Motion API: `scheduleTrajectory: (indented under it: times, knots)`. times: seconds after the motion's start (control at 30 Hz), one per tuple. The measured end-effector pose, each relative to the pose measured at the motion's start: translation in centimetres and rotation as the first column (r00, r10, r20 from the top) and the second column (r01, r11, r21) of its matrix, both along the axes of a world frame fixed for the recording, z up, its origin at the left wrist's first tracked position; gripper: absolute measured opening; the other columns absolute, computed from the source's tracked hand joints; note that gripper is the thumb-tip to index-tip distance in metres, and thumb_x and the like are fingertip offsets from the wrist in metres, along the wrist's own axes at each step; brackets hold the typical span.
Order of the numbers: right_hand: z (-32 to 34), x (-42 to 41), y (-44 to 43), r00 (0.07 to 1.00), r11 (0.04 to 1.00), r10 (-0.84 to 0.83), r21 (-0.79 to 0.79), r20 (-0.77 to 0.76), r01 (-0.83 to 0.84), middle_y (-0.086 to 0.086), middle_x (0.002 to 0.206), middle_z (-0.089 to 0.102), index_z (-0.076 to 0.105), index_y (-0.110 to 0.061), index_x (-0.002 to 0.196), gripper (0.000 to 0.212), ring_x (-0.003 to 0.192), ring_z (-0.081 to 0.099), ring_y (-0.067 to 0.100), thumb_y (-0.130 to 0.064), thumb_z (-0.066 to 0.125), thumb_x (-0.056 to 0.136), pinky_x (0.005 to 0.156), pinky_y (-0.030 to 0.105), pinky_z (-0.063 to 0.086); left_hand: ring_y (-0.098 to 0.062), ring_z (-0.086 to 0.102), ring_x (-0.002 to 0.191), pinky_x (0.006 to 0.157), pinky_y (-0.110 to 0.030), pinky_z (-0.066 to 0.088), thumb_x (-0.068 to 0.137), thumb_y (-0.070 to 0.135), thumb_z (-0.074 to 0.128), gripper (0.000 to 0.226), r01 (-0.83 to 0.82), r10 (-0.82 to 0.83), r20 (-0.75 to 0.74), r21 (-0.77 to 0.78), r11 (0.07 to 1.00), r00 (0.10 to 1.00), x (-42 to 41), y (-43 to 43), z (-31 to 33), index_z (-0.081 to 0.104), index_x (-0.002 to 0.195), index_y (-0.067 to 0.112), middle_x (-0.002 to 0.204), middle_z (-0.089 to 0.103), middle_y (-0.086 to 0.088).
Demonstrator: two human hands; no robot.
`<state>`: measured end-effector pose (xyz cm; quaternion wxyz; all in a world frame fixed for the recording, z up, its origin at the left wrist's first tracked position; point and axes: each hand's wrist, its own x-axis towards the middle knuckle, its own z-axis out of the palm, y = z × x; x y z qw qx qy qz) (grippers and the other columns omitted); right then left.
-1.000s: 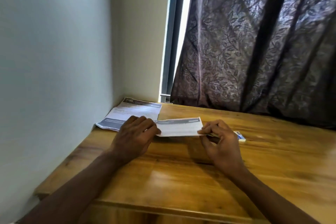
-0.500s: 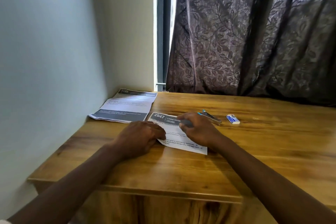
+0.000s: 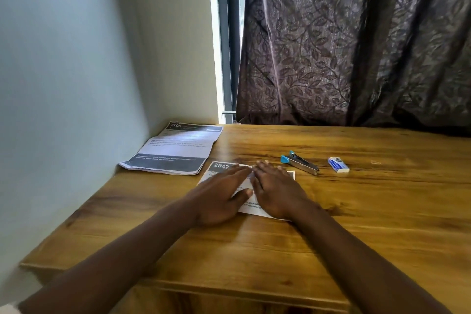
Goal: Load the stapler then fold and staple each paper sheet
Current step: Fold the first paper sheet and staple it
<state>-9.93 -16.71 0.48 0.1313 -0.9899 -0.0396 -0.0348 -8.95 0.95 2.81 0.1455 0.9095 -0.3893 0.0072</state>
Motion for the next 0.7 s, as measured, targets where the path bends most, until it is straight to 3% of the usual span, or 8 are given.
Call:
scheduleTrajectory:
  times: [0.07,0.17,0.3,0.47,0.7]
  knots:
    - [0.1,-0.1,-0.2,1.0,1.0,0.009,-0.018,-0.005,-0.009,0.002,0.171,0.01,0.016,-0.014,0.162,0.059,0.158,0.005,0.016,-0.039,0.026,0.11,0.128,0.038,0.004,-0.011,0.0,0.157,0.128,-0.033,0.006,0.108,0.042,0.029,0.064,-0.008,0.013,-0.035,0.134,0.991,0.999,0.8,-1.3,-1.0,0.005,0.162,0.019,0.171,0.007,-0.001]
    - [0.2,0.1,-0.3,1.0,0.999,0.012,-0.032,-0.004,-0.012,0.004,0.171,0.01,0.015,-0.011,0.162,0.06,0.158,0.005,0.017,-0.038,0.028,0.109,0.129,0.039,0.004,-0.008,-0.013,0.154,0.128,-0.034,-0.002,0.107,0.05,0.018,0.064,-0.013,0.02,-0.025,0.246,0.969,0.999,1.9,-1.4,-1.8,-0.008,0.161,0.024,0.17,-0.008,0.003]
    - [-0.1,0.2,-0.3,1.0,0.999,0.01,-0.032,-0.002,-0.01,0.004,0.171,0.01,0.015,-0.013,0.161,0.057,0.158,0.005,0.017,-0.038,0.022,0.11,0.129,0.039,0.004,-0.004,-0.016,0.153,0.122,-0.028,-0.01,0.103,0.062,0.019,0.072,-0.032,0.045,-0.036,0.304,0.952,0.998,2.7,-1.1,-1.1,-0.011,0.16,0.03,0.168,-0.015,0.009]
    - [-0.1,0.1,-0.7,1.0,1.0,0.017,-0.024,-0.002,-0.017,0.001,0.172,0.009,0.016,-0.015,0.162,0.058,0.158,0.004,0.015,-0.039,0.022,0.11,0.127,0.036,0.003,-0.003,-0.014,0.154,0.127,-0.036,-0.005,0.086,0.085,0.013,0.095,-0.108,0.105,0.026,0.305,0.946,0.994,3.9,0.0,-1.3,-0.009,0.16,0.031,0.167,-0.015,0.014]
    - [0.3,-0.6,0.9,0.99,0.992,-0.127,-0.002,-0.064,0.127,0.005,0.172,0.006,0.011,-0.013,0.162,0.061,0.158,0.001,0.02,-0.039,0.027,0.109,0.126,0.035,0.001,-0.004,-0.01,0.155,0.127,-0.035,-0.002,0.107,0.051,0.015,0.062,-0.112,0.111,0.014,0.193,0.975,0.994,4.4,0.2,-2.0,-0.002,0.162,0.028,0.17,-0.007,0.011]
